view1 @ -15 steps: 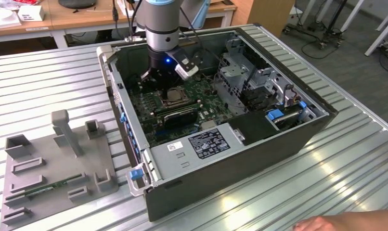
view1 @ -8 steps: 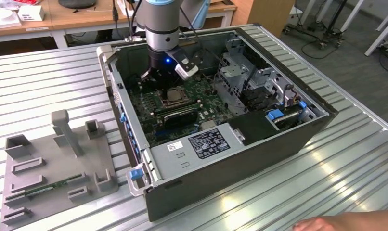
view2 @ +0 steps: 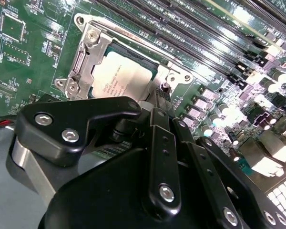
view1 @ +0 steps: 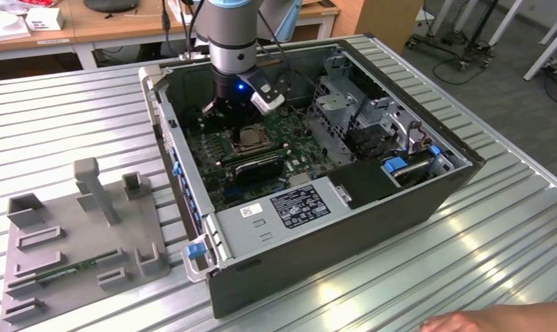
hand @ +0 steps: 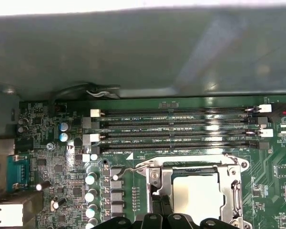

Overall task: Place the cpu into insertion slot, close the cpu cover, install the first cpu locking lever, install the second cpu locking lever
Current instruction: 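Close the cpu cover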

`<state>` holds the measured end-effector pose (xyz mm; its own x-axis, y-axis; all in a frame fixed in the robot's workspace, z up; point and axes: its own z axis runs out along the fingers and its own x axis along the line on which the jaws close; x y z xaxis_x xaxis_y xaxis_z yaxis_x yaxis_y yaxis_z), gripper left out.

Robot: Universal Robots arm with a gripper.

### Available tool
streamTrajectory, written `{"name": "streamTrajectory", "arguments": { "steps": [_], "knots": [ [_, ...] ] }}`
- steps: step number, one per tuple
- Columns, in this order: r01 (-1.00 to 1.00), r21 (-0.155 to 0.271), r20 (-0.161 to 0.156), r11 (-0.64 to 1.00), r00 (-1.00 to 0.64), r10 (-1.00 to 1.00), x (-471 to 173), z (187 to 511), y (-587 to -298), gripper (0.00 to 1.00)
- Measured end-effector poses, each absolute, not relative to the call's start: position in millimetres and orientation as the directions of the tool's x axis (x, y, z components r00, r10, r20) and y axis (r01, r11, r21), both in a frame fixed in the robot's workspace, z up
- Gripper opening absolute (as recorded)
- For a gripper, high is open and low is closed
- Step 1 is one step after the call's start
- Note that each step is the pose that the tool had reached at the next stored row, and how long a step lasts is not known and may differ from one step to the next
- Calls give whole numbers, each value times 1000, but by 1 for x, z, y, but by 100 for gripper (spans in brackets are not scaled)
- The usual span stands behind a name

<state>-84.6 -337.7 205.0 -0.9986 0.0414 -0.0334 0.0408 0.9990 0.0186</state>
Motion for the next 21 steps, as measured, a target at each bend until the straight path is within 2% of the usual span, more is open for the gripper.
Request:
{"name": "streamTrajectory", "arguments": {
  "steps": [21],
  "knots": [
    [41, 21, -33, 999, -999, 42, -85, 197, -338, 11]
  ]
}}
